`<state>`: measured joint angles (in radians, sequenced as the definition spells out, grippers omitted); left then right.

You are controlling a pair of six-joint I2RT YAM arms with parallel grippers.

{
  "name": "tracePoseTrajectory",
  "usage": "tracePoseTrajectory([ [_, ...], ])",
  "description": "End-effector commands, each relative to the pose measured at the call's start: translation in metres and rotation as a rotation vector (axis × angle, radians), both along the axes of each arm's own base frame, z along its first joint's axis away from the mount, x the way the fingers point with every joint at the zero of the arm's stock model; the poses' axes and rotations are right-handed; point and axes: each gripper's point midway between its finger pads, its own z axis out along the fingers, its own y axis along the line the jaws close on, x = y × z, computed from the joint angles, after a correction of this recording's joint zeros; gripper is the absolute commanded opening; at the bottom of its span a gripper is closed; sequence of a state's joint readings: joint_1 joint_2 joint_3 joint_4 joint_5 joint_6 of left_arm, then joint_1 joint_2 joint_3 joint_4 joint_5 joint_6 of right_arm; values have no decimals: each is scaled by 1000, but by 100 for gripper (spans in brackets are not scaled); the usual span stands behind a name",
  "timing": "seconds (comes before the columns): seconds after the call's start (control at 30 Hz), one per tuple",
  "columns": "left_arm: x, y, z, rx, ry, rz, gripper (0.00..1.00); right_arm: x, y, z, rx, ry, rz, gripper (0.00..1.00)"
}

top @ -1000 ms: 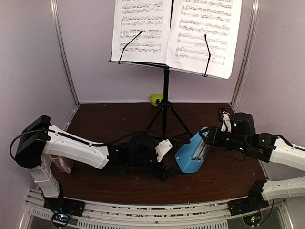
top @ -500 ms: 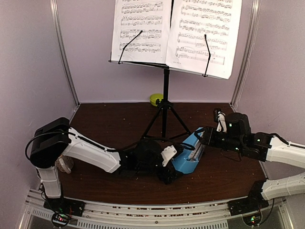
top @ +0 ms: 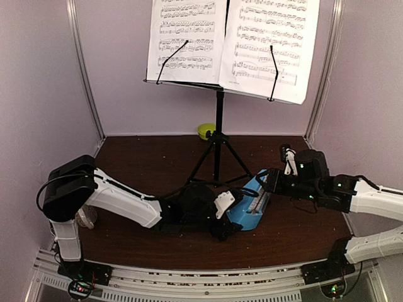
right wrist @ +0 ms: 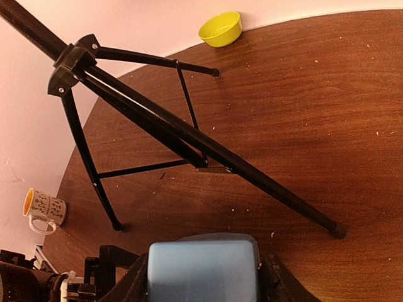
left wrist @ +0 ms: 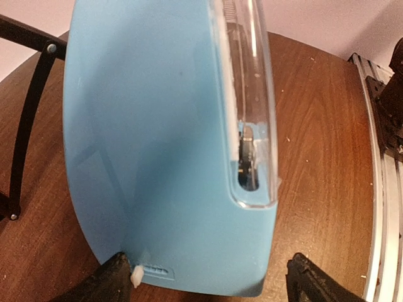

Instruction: Set up the instrument practice props

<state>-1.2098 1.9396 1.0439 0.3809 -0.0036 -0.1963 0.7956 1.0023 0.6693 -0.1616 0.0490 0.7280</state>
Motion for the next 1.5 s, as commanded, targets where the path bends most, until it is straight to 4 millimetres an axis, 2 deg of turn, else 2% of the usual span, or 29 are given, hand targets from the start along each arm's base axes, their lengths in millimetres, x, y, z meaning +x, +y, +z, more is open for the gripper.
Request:
tracePoseTrajectory([
  [0.0, 6, -11, 15, -62, -24, 0, 86, 7, 18, 64, 163, -124, 17, 0],
  [0.17, 8, -9, 13, -61, -18, 4, 75, 8, 18, 66, 163, -128, 15, 0],
  [0.7, 10, 3, 9, -58, -15, 35, 66, 9, 25, 70, 173, -131, 10, 0],
  [0.8, 11, 8, 10, -61, -21, 51, 70, 9, 28, 69, 165, -130, 9, 0],
  [0.87, 15, 14, 14, -66, -36, 77, 77, 10, 29, 68, 150, -134, 4, 0],
  [1.0, 23, 38, 31, -85, -80, 148, 88, 8, 36, 68, 109, -147, 2, 3],
  [1.23, 32, 90, 49, -97, -121, 296, 93, 8, 54, 64, 14, -184, -7, 15],
  [1.33, 33, 100, 47, -92, -113, 316, 93, 10, 66, 65, -30, -213, 2, 18],
  [1.47, 35, 102, 47, -91, -108, 335, 93, 11, 85, 64, -103, -250, 17, 22],
])
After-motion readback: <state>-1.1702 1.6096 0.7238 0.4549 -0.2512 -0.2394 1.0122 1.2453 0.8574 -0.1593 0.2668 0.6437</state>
